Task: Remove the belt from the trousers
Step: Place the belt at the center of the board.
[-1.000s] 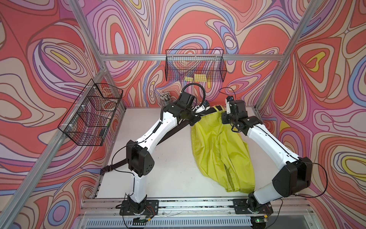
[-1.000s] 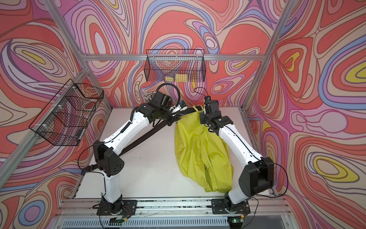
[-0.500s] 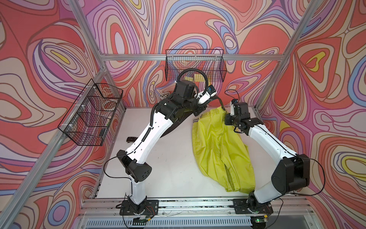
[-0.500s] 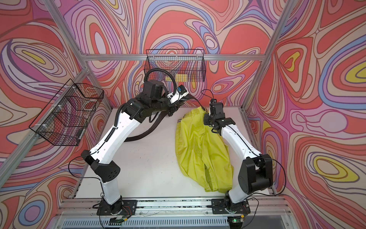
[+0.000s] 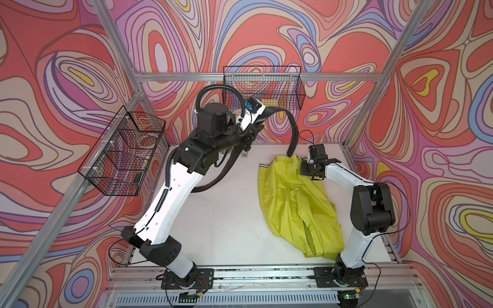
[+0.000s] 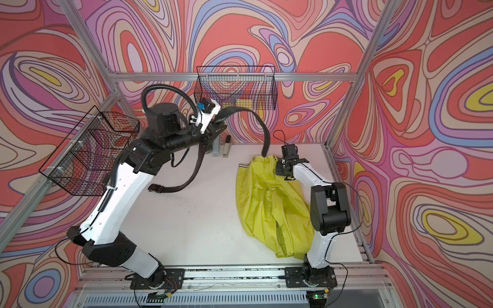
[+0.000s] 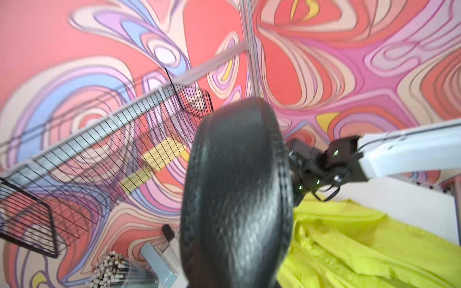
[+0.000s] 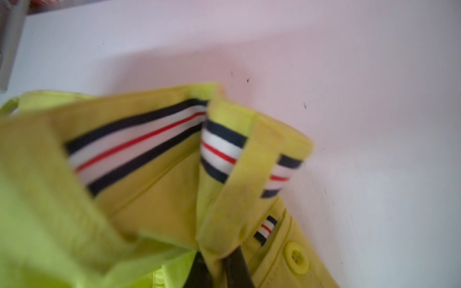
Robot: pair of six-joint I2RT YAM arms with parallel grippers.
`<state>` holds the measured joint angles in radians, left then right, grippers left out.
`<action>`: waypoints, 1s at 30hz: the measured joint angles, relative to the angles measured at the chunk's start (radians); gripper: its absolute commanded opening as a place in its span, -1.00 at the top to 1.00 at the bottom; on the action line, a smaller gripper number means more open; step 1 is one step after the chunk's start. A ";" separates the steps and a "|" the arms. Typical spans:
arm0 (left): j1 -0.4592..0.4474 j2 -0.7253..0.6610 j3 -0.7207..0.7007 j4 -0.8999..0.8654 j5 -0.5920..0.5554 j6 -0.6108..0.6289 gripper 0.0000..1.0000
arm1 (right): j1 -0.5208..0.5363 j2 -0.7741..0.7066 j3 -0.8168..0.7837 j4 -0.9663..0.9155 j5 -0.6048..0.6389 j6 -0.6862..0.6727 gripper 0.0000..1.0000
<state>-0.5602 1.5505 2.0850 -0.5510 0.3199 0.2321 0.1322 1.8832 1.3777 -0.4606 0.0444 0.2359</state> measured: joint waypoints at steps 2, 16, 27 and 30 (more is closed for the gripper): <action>0.026 -0.043 -0.019 0.069 0.029 -0.050 1.00 | 0.000 0.033 0.029 -0.005 -0.003 0.011 1.00; 0.211 -0.251 -0.849 0.467 0.037 -0.393 1.00 | -0.006 0.048 0.196 -0.027 -0.011 -0.013 0.20; 0.459 0.001 -1.248 0.893 0.186 -0.721 0.74 | -0.021 -0.091 0.171 0.084 -0.107 0.005 -0.20; 0.483 0.078 -1.254 0.948 0.204 -0.778 0.28 | -0.027 -0.185 0.109 0.142 -0.097 0.018 -0.27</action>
<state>-0.0776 1.6283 0.8310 0.3973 0.5240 -0.5457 0.1047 1.6978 1.4872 -0.3183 -0.0528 0.2539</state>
